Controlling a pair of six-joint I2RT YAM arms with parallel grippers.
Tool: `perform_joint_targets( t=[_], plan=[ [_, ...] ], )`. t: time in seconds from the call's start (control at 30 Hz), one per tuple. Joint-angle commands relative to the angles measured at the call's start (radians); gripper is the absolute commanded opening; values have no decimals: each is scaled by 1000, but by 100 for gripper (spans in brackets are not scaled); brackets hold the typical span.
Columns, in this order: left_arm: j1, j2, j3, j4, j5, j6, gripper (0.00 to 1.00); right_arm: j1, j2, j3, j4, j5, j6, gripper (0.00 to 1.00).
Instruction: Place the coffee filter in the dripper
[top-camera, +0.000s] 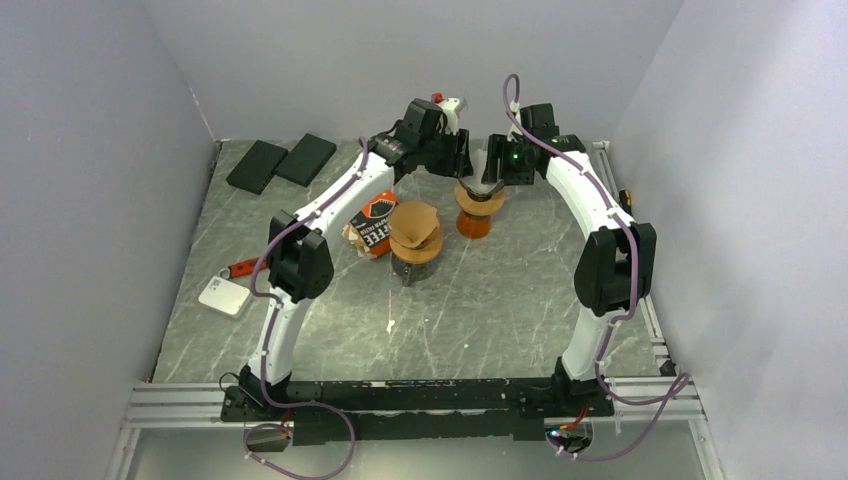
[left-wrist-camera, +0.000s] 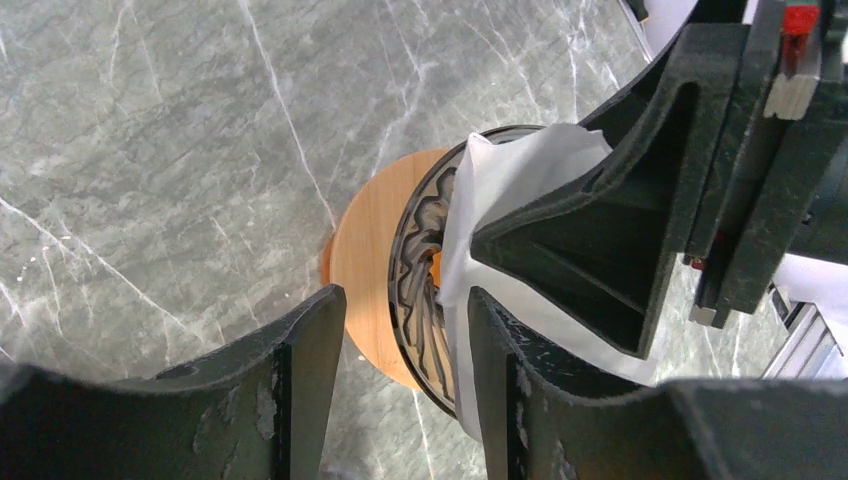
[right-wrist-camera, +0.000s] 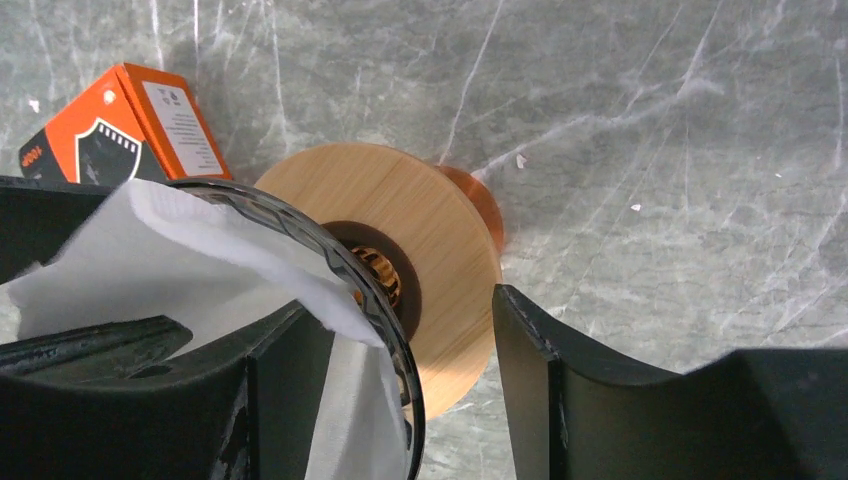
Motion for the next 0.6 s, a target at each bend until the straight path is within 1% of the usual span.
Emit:
perform_joint_targets(
  t=[0.0, 0.1, 0.3, 0.33, 0.47, 0.5, 0.57],
  plan=[
    [-4, 13, 32, 16, -7, 27, 53, 6, -8, -17, 47, 18, -6, 59],
    [-4, 14, 26, 13, -15, 38, 52, 5, -14, -35, 53, 18, -5, 56],
    [-4, 12, 15, 2, -54, 70, 51, 6, -16, -52, 45, 44, -16, 44],
    [-3, 10, 14, 3, -54, 70, 51, 6, -17, -53, 42, 46, -17, 44],
    [-3, 8, 14, 10, -49, 72, 51, 5, -21, -45, 44, 31, -16, 45],
    [-4, 8, 15, 11, -48, 74, 51, 5, -22, -38, 43, 26, -16, 47],
    [-3, 7, 15, 12, -48, 75, 51, 6, -28, -30, 42, 12, -15, 54]
  ],
)
